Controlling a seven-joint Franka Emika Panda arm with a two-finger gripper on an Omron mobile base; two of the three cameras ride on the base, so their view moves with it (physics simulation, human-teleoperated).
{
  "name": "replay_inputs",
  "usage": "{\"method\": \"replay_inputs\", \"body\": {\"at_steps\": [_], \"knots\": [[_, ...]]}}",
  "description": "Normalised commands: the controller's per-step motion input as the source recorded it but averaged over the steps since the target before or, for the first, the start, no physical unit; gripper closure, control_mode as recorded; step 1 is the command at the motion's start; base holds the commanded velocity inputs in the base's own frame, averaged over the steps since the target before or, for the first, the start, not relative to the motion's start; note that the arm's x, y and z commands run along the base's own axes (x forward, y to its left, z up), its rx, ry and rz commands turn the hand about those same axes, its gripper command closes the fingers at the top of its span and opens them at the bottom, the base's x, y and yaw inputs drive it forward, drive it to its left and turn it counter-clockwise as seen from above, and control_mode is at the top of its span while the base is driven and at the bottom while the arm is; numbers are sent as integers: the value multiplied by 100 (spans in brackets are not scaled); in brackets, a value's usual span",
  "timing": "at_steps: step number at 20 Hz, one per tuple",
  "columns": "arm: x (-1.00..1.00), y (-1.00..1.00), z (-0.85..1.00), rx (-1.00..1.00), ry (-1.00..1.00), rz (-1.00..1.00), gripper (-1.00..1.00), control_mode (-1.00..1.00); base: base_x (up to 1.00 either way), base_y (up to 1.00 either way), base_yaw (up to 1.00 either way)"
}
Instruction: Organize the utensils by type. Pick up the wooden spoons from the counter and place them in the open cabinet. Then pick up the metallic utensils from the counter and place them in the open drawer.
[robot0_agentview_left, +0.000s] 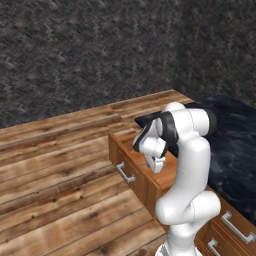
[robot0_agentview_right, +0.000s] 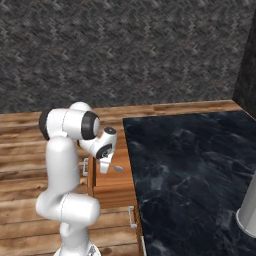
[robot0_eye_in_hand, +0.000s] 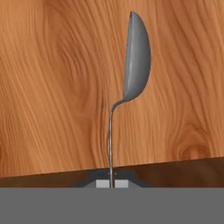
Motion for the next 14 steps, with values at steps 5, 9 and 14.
{"method": "replay_inputs", "body": {"at_steps": [5,9,14], "knots": [[19,0,-16,0,0,0,100,-100,0,0,0],[21,0,-18,0,0,0,100,-100,0,0,0],[21,0,-23,0,0,0,-100,-100,0,0,0]]}}
